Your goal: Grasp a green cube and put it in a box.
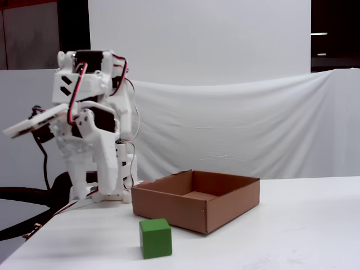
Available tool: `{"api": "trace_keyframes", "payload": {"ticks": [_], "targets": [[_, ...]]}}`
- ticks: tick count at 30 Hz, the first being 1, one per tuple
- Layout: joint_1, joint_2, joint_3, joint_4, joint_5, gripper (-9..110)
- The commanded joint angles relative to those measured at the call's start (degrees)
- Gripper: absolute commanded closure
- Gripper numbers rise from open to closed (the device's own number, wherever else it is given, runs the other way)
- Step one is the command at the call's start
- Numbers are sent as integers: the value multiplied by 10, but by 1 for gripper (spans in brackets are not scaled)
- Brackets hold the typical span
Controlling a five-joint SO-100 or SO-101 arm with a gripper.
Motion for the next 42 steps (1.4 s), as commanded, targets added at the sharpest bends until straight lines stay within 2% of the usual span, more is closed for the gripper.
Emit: {"api": "trace_keyframes", "payload": {"ticks": [1,14,28,42], "targets": [[-27,-27,-46,-17,6,77],[-74,-124,-81,-107,-1,72],[-106,-150,-87,-114,-125,72],[-147,-164,-92,-83,-166,72]]}}
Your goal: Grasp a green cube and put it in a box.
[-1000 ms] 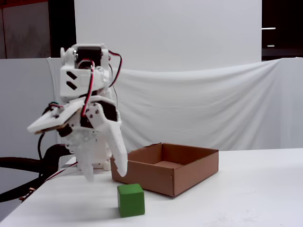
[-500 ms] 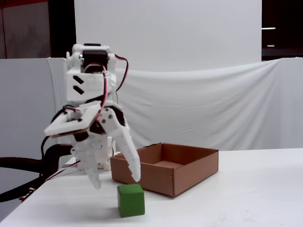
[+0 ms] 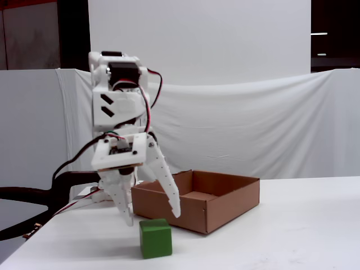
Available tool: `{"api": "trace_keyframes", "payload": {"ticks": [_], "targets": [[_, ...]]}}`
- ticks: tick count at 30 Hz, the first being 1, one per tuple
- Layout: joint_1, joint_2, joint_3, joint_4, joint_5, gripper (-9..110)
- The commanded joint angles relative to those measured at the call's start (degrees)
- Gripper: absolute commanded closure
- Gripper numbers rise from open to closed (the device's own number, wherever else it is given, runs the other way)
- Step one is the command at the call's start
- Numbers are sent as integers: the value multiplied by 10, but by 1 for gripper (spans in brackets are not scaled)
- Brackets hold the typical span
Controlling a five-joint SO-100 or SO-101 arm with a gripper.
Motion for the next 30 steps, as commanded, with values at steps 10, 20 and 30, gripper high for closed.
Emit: {"api": "trace_keyframes", "payload": {"ticks": [10,20,30], "targets": [[-8,-50,-49,25,-37,72],[-8,-93,-89,23,-39,72],[-15,-102,-83,14,-39,75]]}}
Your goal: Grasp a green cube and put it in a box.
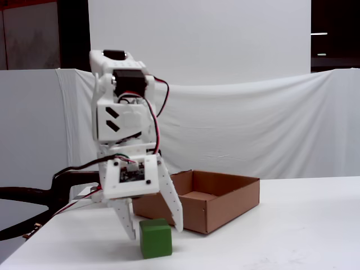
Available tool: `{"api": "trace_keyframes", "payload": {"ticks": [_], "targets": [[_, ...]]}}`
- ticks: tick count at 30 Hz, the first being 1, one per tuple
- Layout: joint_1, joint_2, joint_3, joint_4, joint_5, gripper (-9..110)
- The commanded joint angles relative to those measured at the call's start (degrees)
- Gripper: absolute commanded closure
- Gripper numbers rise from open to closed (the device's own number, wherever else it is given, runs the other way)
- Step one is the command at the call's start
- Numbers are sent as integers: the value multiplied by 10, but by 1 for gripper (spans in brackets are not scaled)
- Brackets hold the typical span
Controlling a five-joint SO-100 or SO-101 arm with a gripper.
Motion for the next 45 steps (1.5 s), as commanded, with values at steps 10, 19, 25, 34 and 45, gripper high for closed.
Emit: {"api": "trace_keyframes", "payload": {"ticks": [10,19,25,34,45], "targets": [[-10,-11,-17,-16,-9,78],[-12,-9,-13,-17,-9,85],[-12,1,-11,-15,-9,87],[-26,114,-133,192,-4,88],[-171,196,-134,258,8,88]]}}
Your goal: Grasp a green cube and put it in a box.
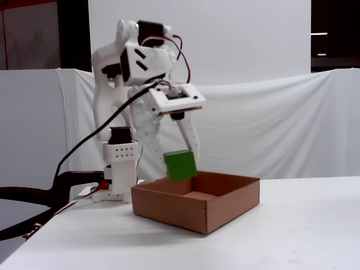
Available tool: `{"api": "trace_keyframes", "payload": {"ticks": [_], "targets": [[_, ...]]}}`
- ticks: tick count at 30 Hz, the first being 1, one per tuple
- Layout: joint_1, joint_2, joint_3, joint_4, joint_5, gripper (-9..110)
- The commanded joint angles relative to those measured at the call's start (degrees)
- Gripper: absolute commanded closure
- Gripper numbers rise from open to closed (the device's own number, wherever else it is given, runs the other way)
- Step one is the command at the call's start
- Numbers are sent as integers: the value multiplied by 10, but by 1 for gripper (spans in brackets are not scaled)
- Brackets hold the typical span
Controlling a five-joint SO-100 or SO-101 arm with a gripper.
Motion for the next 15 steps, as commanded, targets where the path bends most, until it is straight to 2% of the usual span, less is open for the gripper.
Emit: {"api": "trace_keyframes", "payload": {"ticks": [1,6,15], "targets": [[-39,35,-10,7,12,88],[-94,24,41,-8,28,88],[-104,-3,101,-49,30,88]]}}
